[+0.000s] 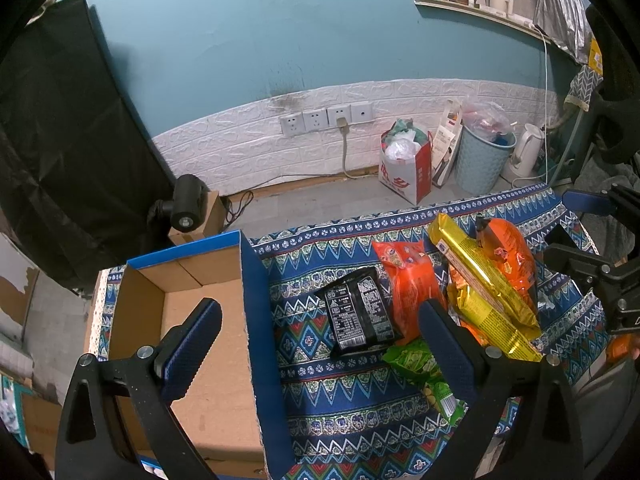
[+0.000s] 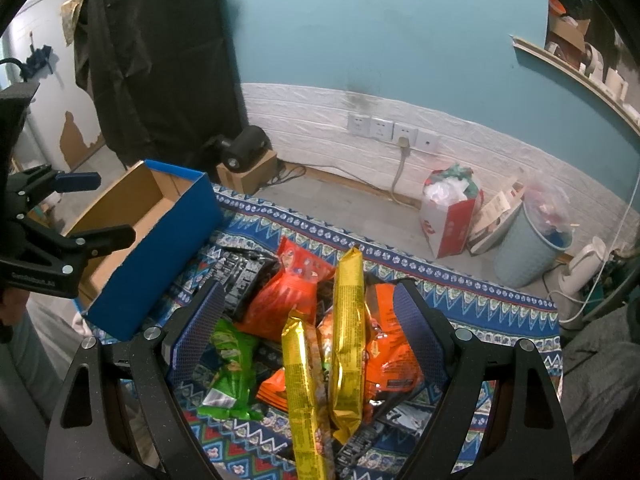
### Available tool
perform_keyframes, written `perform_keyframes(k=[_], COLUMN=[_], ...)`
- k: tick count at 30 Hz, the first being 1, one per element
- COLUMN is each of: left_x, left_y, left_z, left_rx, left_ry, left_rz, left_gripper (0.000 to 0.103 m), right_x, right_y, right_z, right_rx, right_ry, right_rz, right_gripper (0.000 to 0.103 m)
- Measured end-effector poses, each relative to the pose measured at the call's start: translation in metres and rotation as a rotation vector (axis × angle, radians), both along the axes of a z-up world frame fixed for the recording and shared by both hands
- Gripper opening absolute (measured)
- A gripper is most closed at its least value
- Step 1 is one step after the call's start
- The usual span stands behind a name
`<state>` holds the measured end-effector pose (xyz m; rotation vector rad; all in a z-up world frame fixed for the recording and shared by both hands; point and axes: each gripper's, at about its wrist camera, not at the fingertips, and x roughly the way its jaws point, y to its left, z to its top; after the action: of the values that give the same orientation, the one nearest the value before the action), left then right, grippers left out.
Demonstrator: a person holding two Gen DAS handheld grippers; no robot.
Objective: Organize snacks
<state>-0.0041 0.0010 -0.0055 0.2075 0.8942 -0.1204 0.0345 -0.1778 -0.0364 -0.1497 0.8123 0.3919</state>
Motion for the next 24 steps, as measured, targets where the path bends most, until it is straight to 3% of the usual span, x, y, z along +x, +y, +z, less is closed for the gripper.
perform_keyframes(k=[18,24], left_x=[-0.0003,0.0045], left_y=[-0.0039,0.0007], left_z=[-0.0001,-0.0028], left_rx=[-0.005,-0.042], left_ry=[0.008,0.024], left_rz=[-0.006,0.007], left_gripper=[0.100,0.100], right_x=[-0.0009,-0.0023], right_y=[-0.0002,-0.0017], right_z=[-0.0004,-0.0015], right_rx=[-0.003,-0.008], right_ry=[0.001,0.003], right_rz=[-0.001,-0.002], right_gripper=[0.085,0.085])
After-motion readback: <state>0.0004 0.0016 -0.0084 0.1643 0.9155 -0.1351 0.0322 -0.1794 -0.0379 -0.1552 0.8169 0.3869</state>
